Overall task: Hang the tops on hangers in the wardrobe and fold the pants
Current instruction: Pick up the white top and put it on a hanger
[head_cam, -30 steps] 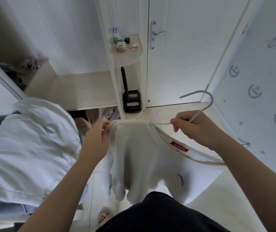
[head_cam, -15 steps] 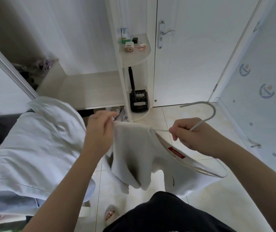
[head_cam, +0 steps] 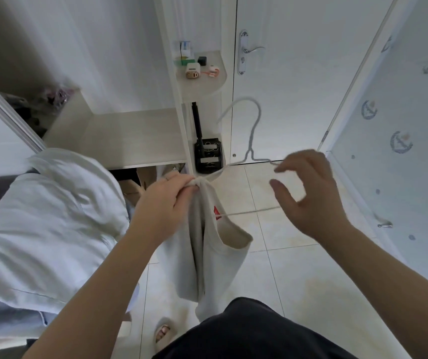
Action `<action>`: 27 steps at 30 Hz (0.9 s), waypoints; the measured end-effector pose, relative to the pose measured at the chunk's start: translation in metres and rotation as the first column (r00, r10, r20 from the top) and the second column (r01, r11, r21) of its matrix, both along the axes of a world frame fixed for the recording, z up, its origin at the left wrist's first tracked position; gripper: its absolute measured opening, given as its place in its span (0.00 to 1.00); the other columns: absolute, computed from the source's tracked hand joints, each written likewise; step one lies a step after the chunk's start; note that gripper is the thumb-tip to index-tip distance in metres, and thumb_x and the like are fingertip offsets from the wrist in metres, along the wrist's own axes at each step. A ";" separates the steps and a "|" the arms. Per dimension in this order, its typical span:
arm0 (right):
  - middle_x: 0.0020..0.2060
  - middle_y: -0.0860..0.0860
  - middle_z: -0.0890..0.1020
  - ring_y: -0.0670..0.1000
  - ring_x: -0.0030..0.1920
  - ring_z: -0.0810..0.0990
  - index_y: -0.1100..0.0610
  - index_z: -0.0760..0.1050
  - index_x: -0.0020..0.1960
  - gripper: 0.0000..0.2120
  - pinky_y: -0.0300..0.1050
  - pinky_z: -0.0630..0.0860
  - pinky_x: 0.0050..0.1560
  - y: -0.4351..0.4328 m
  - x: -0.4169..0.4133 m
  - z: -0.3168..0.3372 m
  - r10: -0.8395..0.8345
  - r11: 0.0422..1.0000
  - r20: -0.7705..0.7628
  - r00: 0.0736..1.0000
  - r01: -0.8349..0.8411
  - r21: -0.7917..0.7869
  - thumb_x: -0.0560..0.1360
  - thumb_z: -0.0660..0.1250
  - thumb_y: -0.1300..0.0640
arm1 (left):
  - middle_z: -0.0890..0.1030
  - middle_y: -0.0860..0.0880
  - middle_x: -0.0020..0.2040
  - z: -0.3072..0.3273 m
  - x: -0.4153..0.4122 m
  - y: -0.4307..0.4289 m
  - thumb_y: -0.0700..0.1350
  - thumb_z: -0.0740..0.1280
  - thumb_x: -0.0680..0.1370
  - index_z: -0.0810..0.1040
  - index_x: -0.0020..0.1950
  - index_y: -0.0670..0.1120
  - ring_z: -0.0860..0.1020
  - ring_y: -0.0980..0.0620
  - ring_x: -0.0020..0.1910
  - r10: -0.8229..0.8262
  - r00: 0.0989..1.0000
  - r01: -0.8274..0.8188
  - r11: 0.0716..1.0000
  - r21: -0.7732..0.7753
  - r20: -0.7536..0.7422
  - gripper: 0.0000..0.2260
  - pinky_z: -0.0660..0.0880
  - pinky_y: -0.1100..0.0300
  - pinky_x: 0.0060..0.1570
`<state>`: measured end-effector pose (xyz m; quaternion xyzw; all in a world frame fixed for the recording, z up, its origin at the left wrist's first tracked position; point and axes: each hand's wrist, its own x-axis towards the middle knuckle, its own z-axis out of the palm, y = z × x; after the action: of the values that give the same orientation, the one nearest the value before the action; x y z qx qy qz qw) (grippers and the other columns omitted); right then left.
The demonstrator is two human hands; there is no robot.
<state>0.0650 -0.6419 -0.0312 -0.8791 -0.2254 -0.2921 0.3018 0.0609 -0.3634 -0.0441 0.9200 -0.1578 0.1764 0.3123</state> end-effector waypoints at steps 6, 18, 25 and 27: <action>0.60 0.42 0.78 0.46 0.62 0.73 0.49 0.73 0.67 0.18 0.50 0.71 0.65 0.065 -0.007 -0.053 0.294 0.946 -0.645 0.706 -0.313 0.088 0.78 0.68 0.49 | 0.77 0.53 0.43 0.018 0.001 -0.010 0.39 0.65 0.82 0.82 0.54 0.42 0.75 0.54 0.44 0.009 0.998 -0.009 1.000 -0.011 0.067 0.06 0.71 0.62 0.48; 0.48 0.45 0.82 0.50 0.46 0.79 0.45 0.72 0.59 0.13 0.49 0.74 0.49 0.109 -0.013 -0.102 0.280 0.960 -0.630 0.725 -0.202 0.194 0.76 0.65 0.43 | 0.72 0.63 0.36 0.025 -0.003 0.005 0.37 0.67 0.81 0.77 0.45 0.50 0.73 0.68 0.40 0.151 0.986 -0.145 0.986 -0.076 0.072 0.09 0.64 0.75 0.44; 0.52 0.40 0.81 0.46 0.70 0.69 0.43 0.78 0.54 0.13 0.64 0.38 0.76 0.051 0.028 -0.139 -0.054 0.885 -0.695 0.717 -0.288 -0.366 0.80 0.60 0.38 | 0.76 0.56 0.36 0.031 -0.006 0.037 0.42 0.69 0.80 0.82 0.48 0.41 0.71 0.61 0.36 0.208 0.975 -0.206 0.978 -0.039 0.072 0.05 0.65 0.76 0.43; 0.56 0.38 0.81 0.46 0.75 0.64 0.42 0.78 0.57 0.15 0.66 0.33 0.74 0.018 0.040 -0.138 -0.083 0.820 -0.537 0.840 -0.249 -0.515 0.79 0.59 0.37 | 0.81 0.51 0.39 0.030 -0.008 0.053 0.48 0.68 0.79 0.84 0.49 0.43 0.75 0.57 0.39 0.232 0.971 -0.231 0.973 -0.017 0.056 0.10 0.69 0.71 0.44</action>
<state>0.1045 -0.6244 -0.1691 -0.9627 -0.2478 0.0597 0.0911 0.0526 -0.3100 -0.0140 0.9250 -0.0575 0.2390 0.2898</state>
